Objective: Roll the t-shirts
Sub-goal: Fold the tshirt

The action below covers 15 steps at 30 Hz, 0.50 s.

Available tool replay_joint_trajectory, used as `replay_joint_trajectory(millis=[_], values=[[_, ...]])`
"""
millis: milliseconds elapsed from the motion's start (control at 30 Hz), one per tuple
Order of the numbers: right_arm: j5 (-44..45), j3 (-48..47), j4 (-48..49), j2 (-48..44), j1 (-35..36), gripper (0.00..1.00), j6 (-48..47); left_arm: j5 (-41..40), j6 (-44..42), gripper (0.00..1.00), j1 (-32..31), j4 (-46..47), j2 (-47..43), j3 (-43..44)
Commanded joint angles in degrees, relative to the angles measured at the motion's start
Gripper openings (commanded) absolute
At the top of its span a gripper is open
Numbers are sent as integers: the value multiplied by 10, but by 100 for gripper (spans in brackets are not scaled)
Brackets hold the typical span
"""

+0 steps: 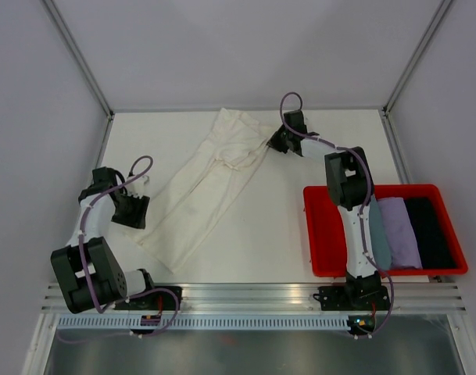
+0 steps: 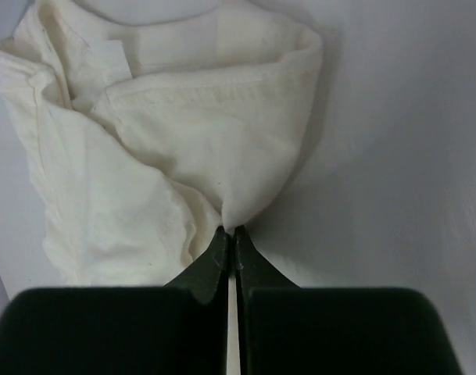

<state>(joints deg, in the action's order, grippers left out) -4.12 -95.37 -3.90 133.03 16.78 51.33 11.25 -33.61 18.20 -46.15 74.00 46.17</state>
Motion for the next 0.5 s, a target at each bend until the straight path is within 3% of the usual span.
replay_joint_trajectory(millis=[0, 133, 200, 233, 333, 467], values=[[11, -103, -35, 72, -24, 0, 24, 41, 19, 58, 1, -12, -15, -3], [14, -282, -82, 134, -33, 3, 13, 59, 25, 58, -3, -18, -16, -11], [3, -339, -115, 153, -33, 19, 4, 62, 24, 58, -3, -18, -19, -20], [1, -334, -116, 147, -32, 33, -3, 62, 25, 58, -3, -18, -21, -22], [16, -216, -74, 69, -31, 48, -17, 63, 27, 58, -3, -17, -27, -27], [53, -34, -42, -70, -29, 53, -51, 71, 34, 58, -2, -17, -36, -20]])
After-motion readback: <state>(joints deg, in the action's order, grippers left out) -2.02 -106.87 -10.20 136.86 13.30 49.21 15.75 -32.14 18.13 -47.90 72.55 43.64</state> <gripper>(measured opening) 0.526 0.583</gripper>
